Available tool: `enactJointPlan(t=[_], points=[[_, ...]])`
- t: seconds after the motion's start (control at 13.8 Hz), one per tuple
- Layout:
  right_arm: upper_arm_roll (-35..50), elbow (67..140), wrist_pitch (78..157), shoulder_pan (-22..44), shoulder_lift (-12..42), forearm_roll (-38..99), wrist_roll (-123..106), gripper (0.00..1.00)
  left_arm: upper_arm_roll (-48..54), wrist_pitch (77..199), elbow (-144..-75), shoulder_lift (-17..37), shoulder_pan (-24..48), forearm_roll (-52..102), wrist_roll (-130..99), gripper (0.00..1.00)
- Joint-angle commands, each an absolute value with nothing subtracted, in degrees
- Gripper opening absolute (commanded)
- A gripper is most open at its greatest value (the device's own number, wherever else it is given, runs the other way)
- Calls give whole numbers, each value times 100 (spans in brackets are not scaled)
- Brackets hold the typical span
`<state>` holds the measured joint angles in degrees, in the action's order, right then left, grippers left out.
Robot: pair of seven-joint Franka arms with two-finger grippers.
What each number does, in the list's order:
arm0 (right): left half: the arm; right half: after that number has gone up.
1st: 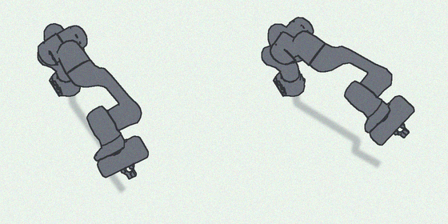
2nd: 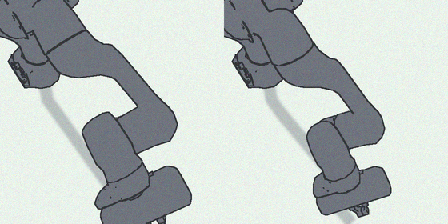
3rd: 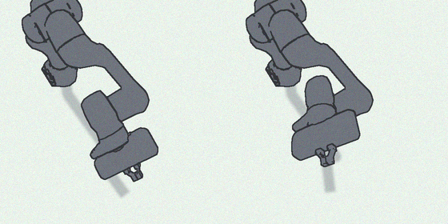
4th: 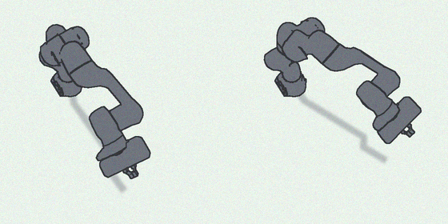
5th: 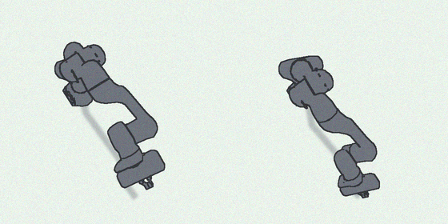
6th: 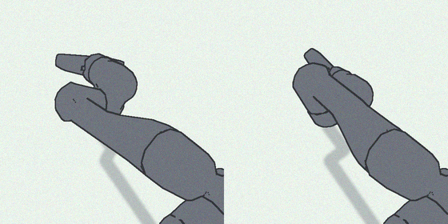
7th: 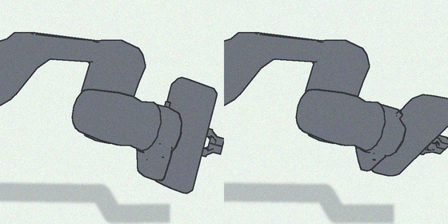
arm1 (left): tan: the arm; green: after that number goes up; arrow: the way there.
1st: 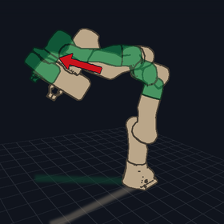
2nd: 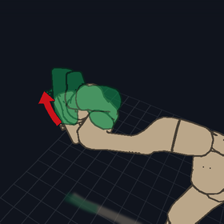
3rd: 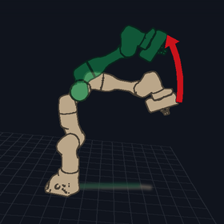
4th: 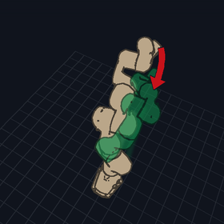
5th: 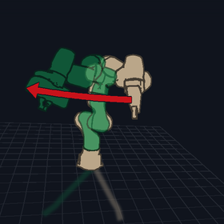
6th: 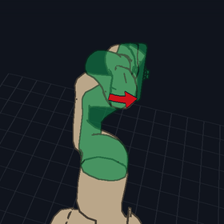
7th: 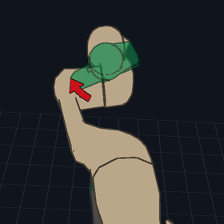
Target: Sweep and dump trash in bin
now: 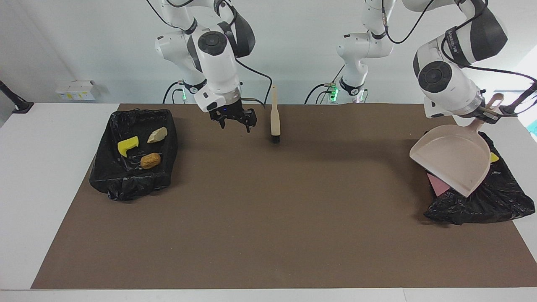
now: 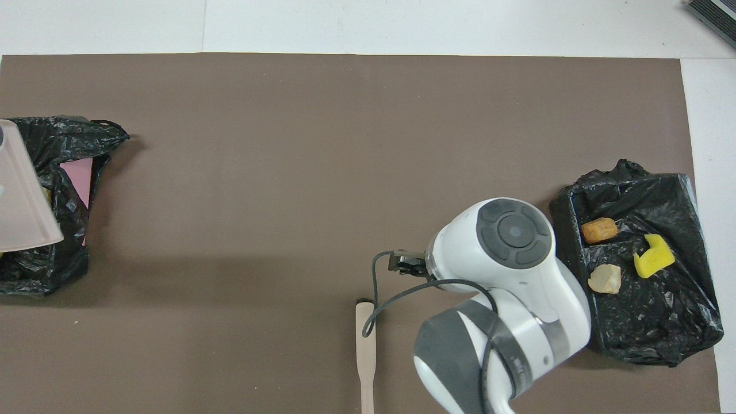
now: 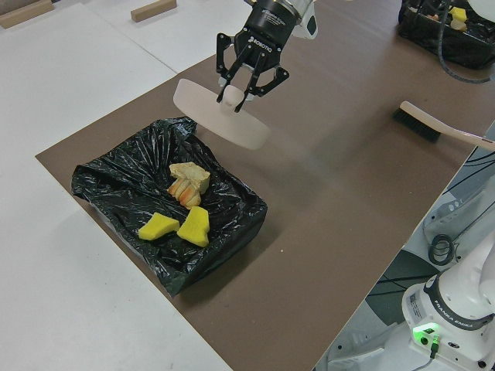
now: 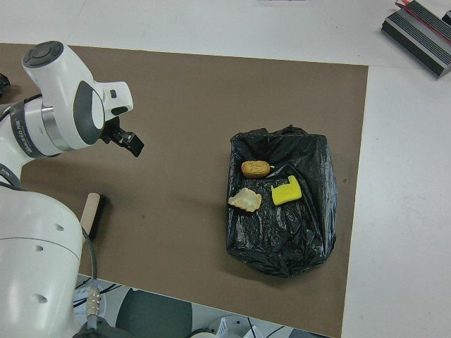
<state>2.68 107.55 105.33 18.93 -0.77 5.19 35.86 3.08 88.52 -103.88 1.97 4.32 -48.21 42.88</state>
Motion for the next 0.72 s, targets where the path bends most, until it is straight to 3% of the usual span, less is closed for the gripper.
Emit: enactJointPlan(t=[0.0,0.43,0.65], points=[[317,10091,9863,1294,-70,396,2947,100,211,8745,-10477,35,737,-3863,3317,0],[273,9045,8948,826,9,-149,2392,100,220,8710,-10494,-44,1185,-1559,664,0],[264,9000,8641,599,-17,-141,1988,100,220,8963,-10477,-53,1660,-952,-419,0]])
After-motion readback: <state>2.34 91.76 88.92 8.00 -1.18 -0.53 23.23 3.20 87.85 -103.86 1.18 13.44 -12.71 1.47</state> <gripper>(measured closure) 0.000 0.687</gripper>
